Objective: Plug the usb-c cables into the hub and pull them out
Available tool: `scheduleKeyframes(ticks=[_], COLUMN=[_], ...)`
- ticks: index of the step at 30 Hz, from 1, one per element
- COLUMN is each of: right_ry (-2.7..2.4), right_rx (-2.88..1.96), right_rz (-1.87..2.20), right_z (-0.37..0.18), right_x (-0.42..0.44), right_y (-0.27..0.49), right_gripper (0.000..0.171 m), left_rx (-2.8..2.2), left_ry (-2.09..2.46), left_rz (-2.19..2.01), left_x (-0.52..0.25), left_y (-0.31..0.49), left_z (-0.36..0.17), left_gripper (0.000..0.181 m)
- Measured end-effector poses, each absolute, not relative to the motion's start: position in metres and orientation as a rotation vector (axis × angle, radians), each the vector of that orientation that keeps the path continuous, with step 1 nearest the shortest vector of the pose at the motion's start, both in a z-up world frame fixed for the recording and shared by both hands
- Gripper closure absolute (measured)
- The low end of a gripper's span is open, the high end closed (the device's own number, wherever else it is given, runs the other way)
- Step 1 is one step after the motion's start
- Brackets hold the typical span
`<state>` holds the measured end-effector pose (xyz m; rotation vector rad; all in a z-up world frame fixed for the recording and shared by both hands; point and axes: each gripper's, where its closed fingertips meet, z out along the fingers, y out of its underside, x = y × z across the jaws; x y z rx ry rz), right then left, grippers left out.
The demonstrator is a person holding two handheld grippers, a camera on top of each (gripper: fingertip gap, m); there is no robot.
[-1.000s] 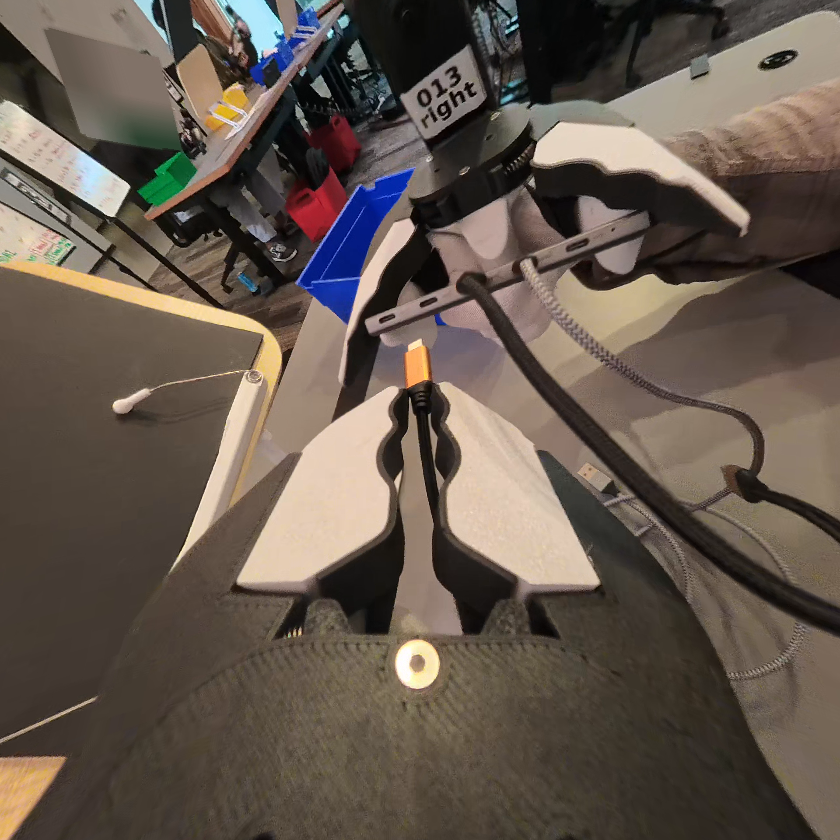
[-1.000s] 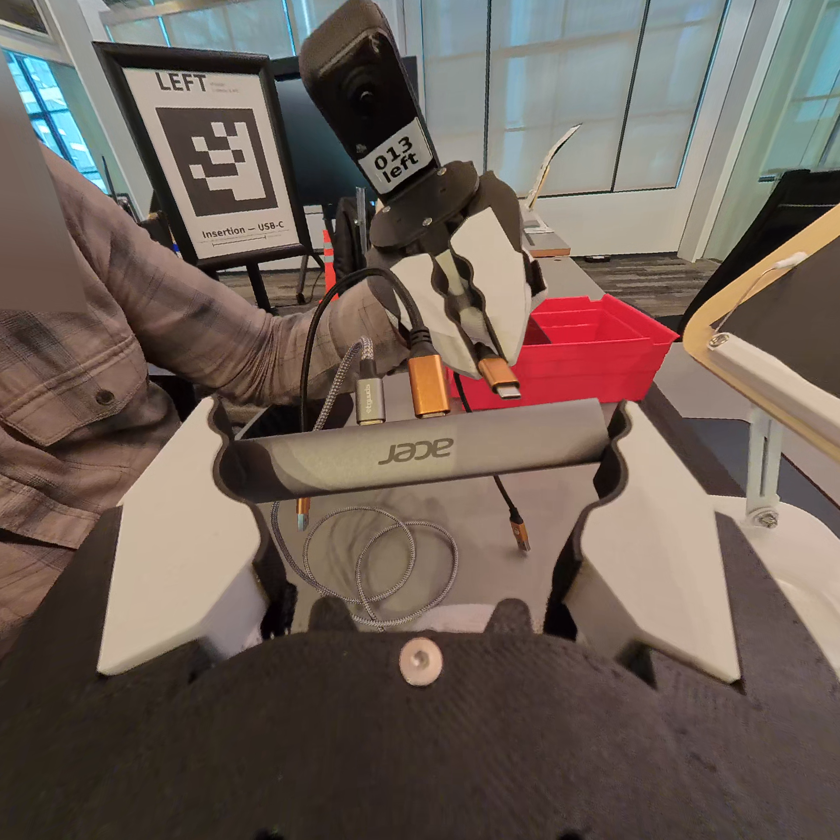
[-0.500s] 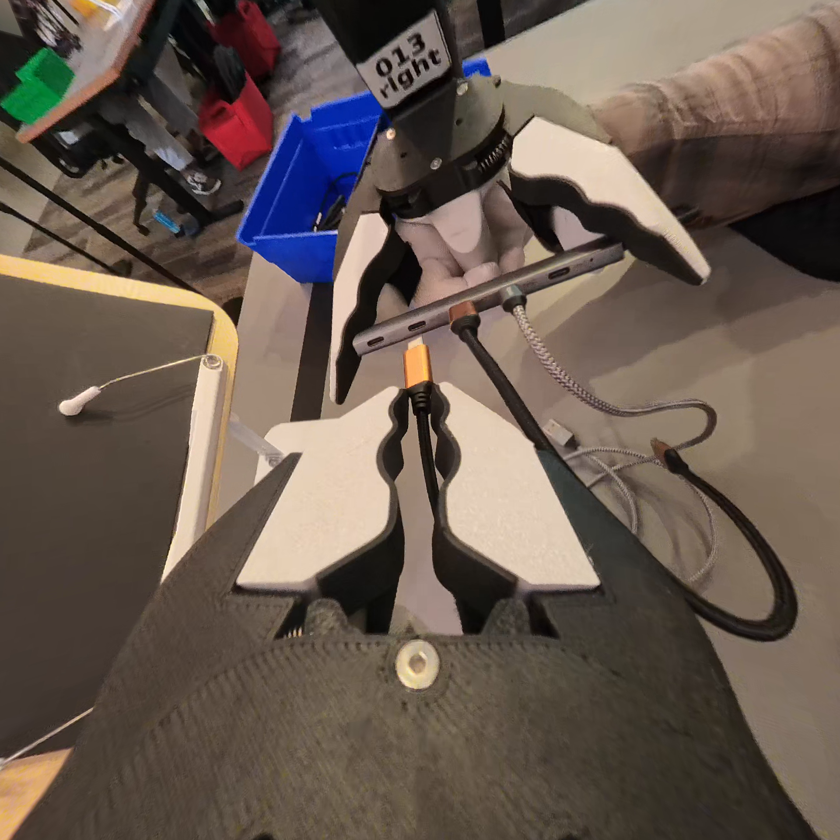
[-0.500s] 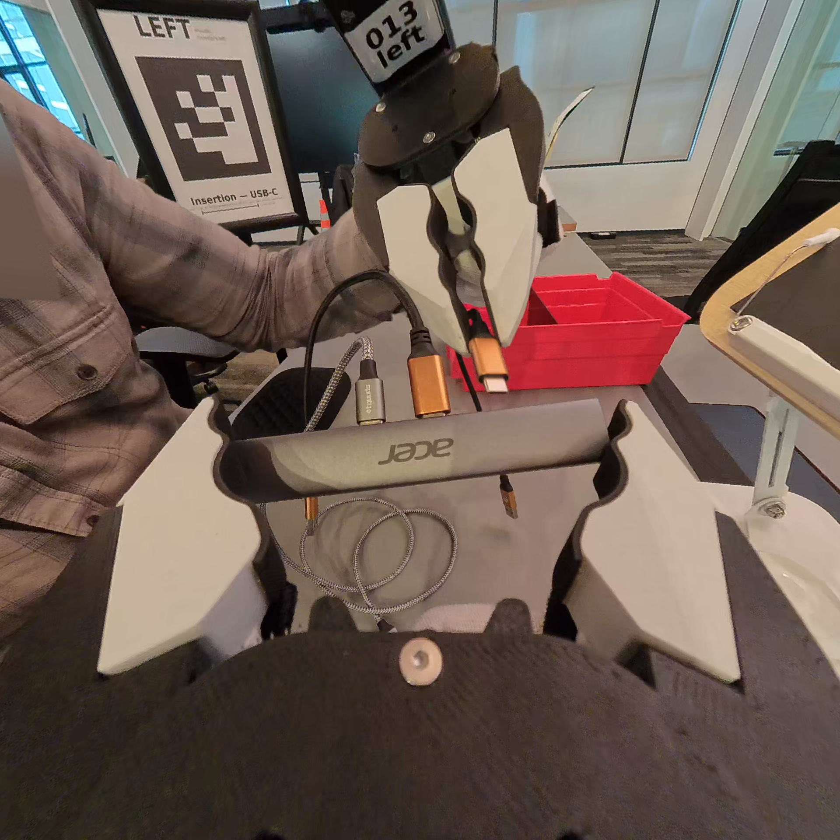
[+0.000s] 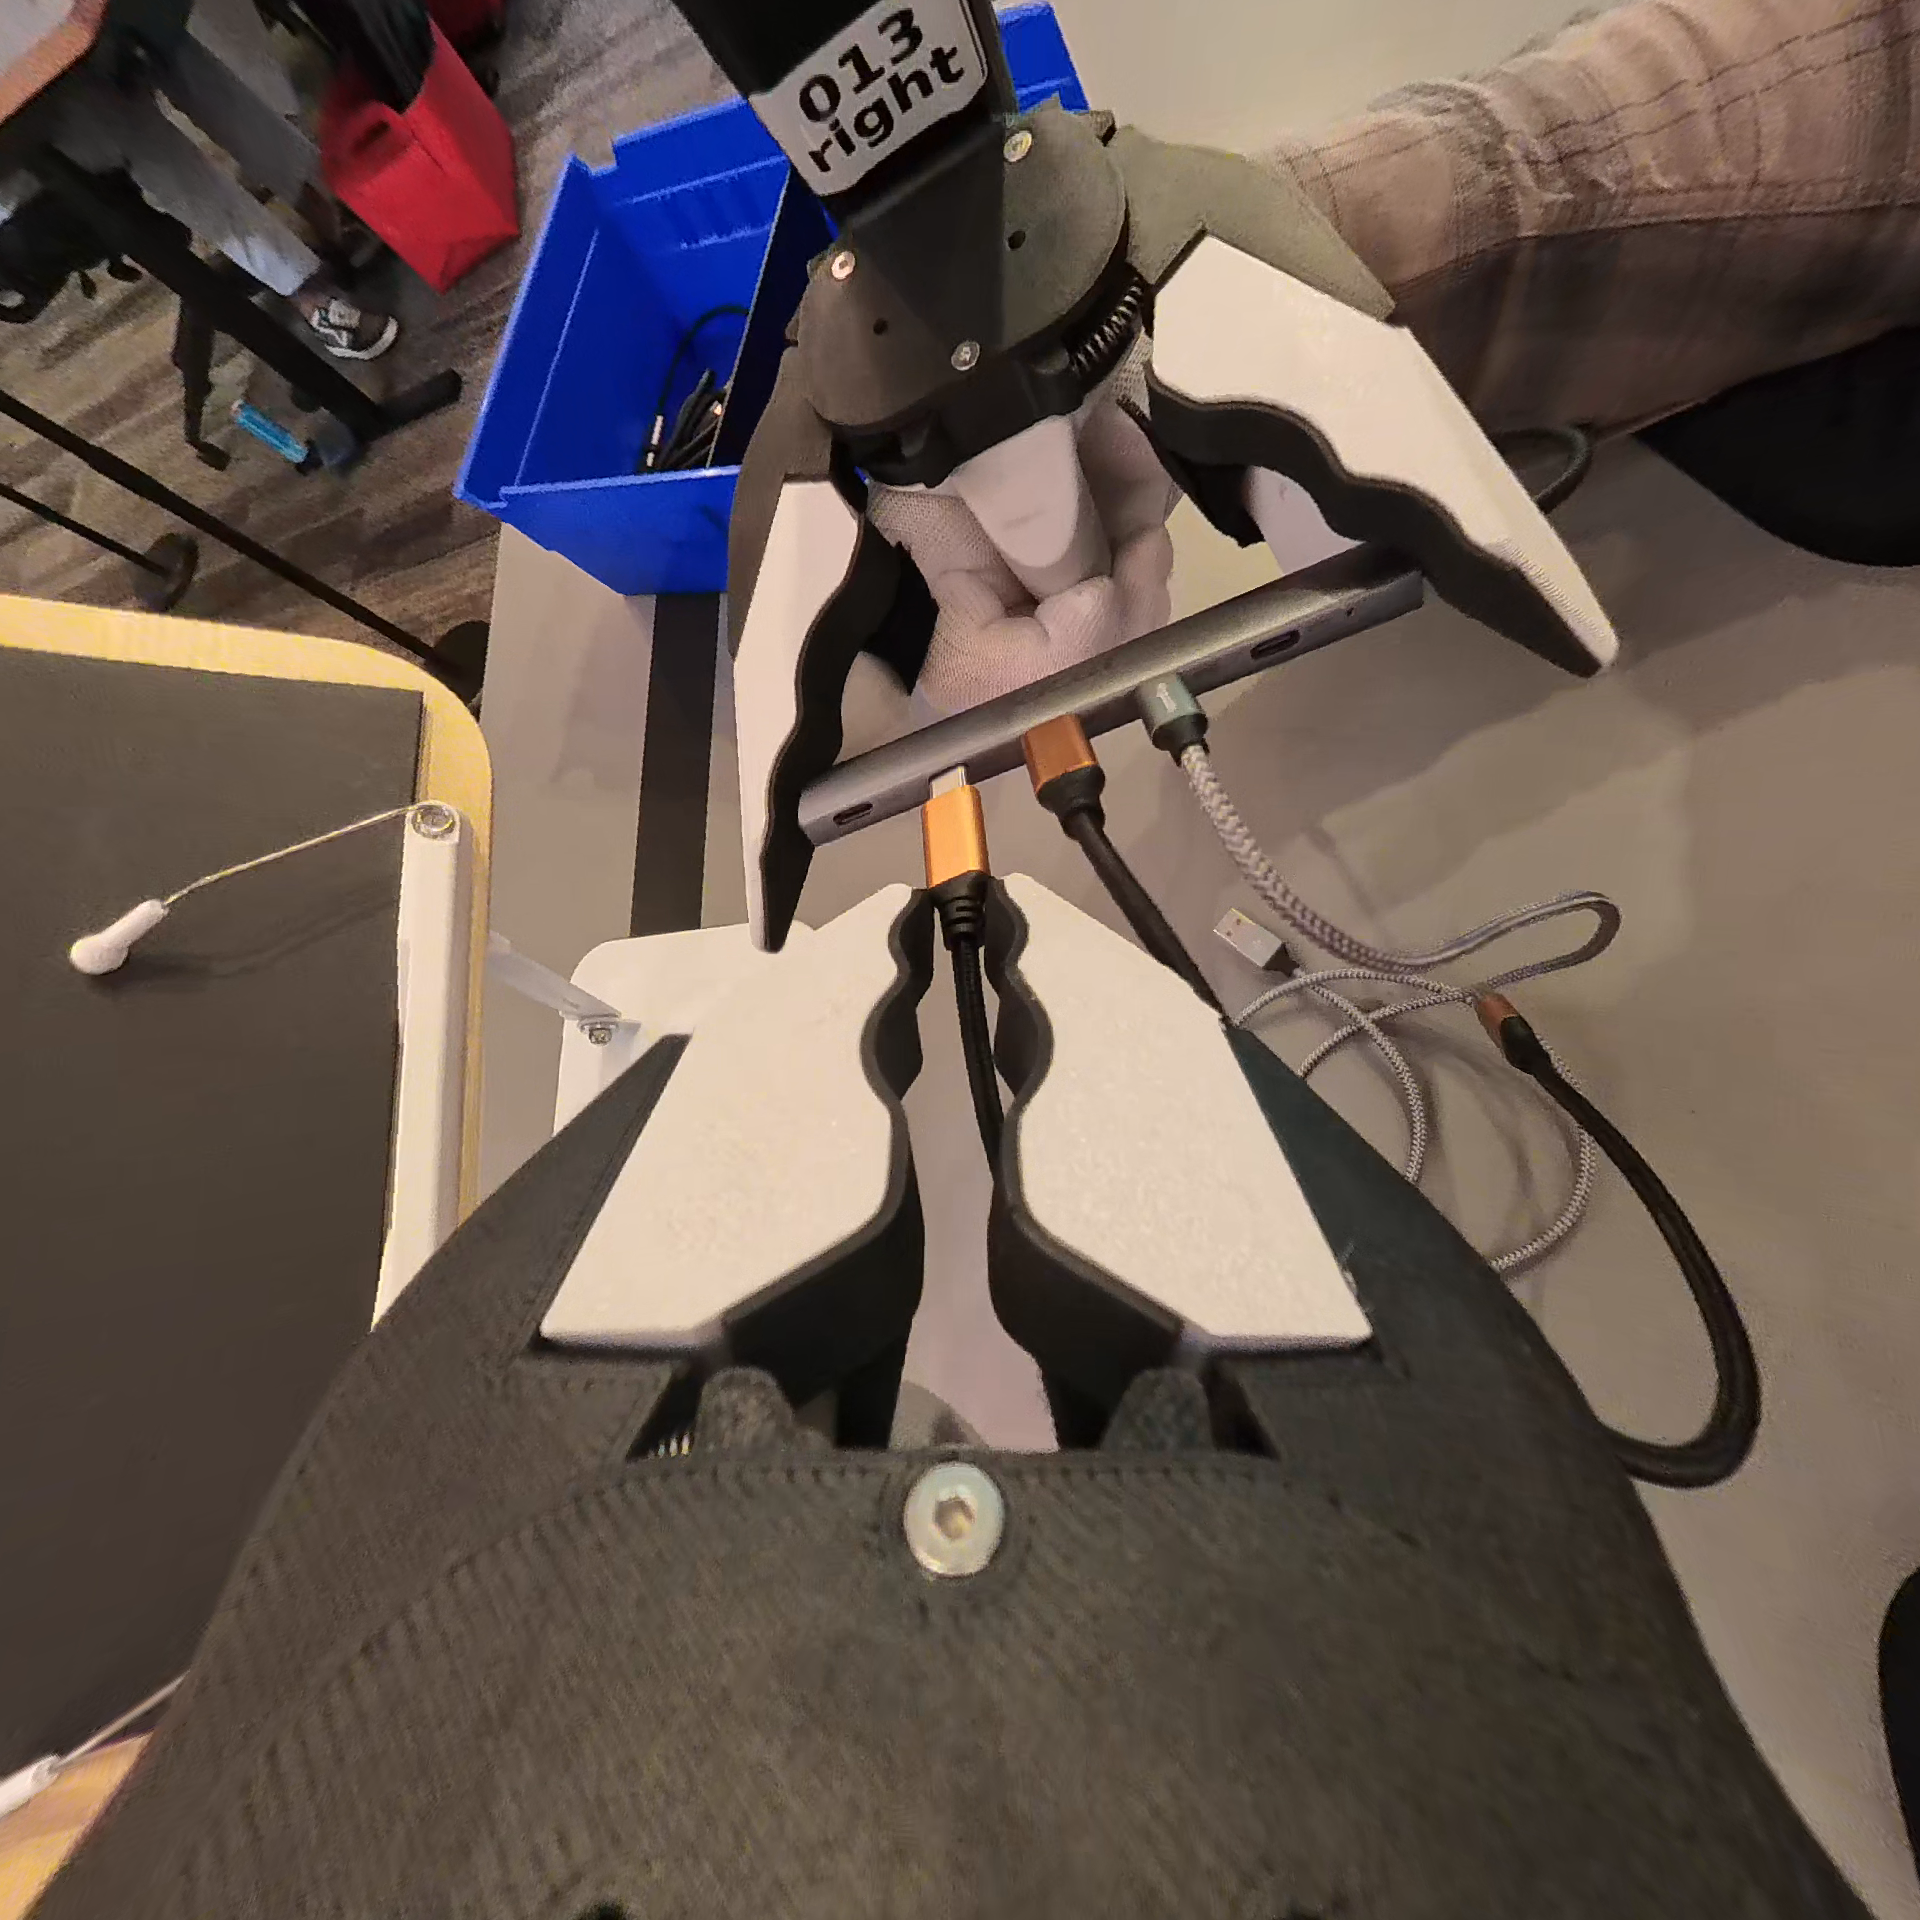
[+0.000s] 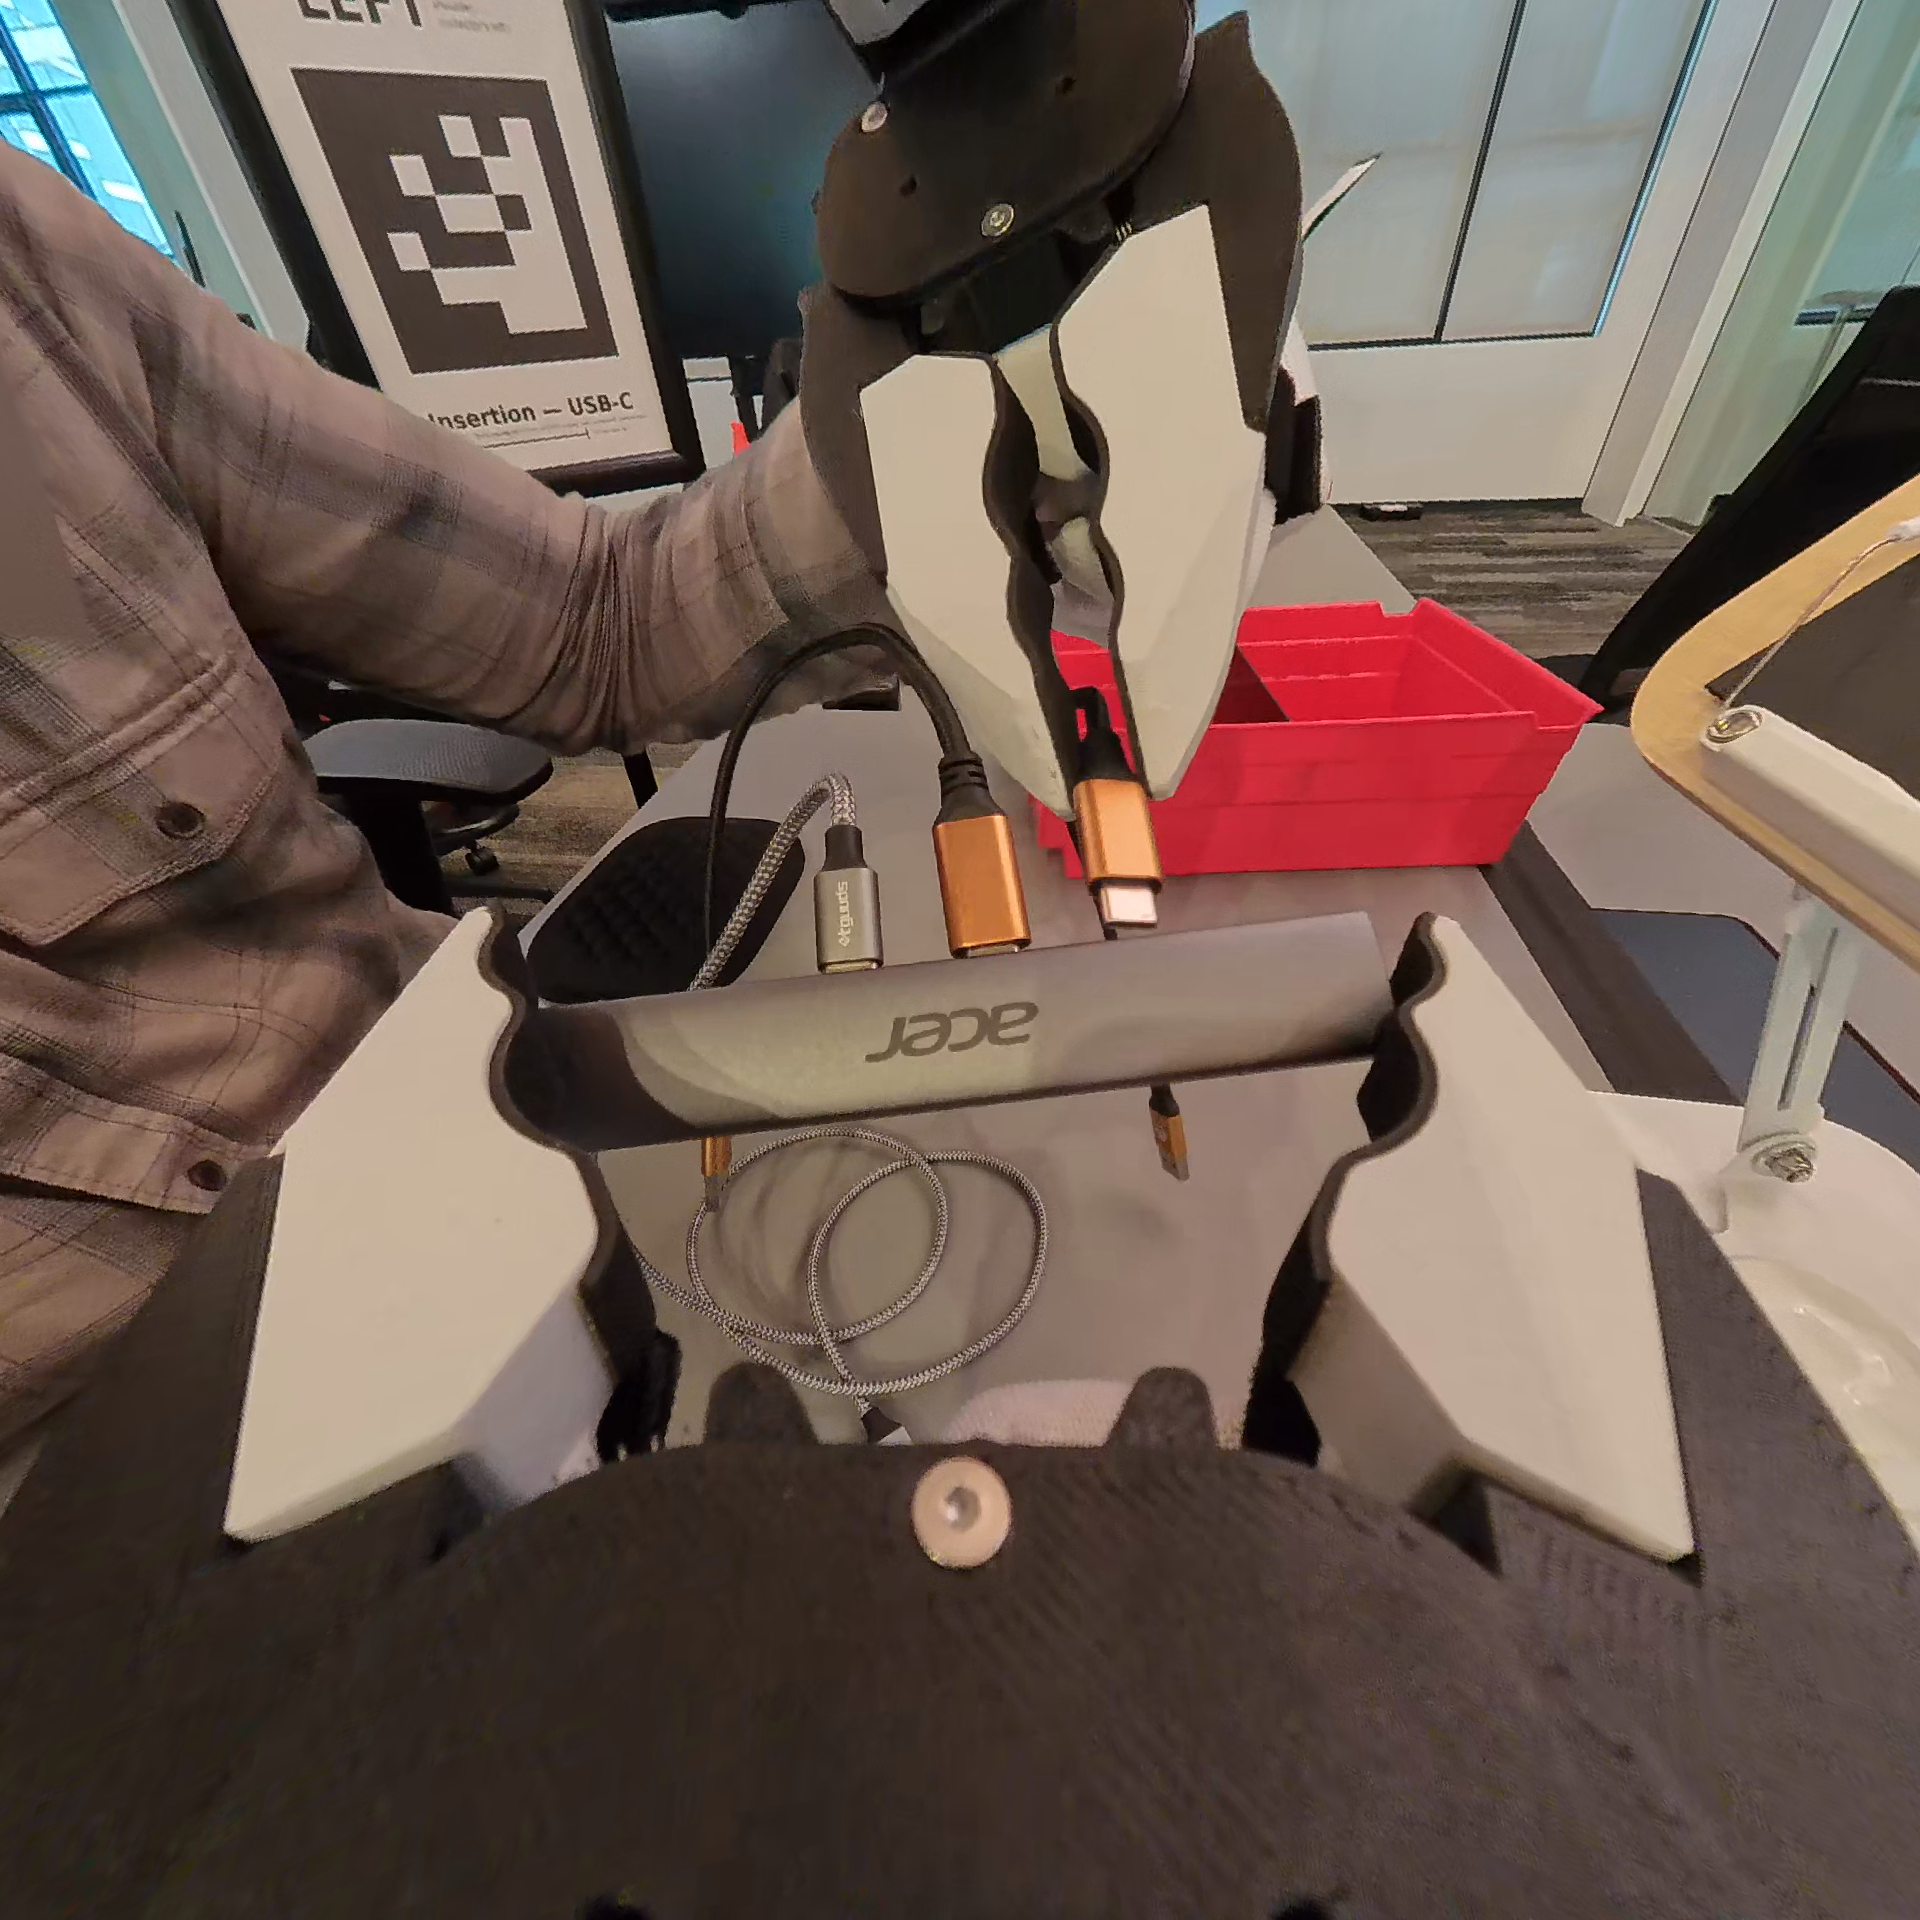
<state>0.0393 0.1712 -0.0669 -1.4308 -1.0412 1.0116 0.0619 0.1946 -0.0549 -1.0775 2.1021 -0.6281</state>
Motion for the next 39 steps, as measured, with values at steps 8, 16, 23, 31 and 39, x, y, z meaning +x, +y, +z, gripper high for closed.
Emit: scheduleKeyframes(ticks=[8, 16, 23, 31, 39], right_ry=[-0.999, -1.175, -1.271, -0.753, -0.366], right_rx=[-1.38, -1.655, -1.984, -2.269, -2.355], right_rz=[1.037, 0.915, 0.88, 1.142, 1.157], right_z=[-0.06, -0.109, -0.156, -0.213, -0.244], right_x=[0.054, 0.035, 0.011, -0.007, -0.017], right_y=[0.171, 0.166, 0.116, 0.088, 0.102], right_gripper=[0.101, 0.077, 0.088, 0.113, 0.123], left_rx=[-1.089, -1.186, -1.359, -1.436, -1.465], left_ry=[2.129, 2.087, 2.039, 2.151, 2.136], left_rz=[-0.57, -0.599, -0.637, -0.571, -0.503], left_x=[0.061, 0.036, -0.017, -0.053, -0.057], left_y=[0.196, 0.184, 0.171, 0.133, 0.126], left_z=[-0.063, -0.1, -0.143, -0.205, -0.245], left_gripper=[0.171, 0.171, 0.171, 0.171, 0.171])
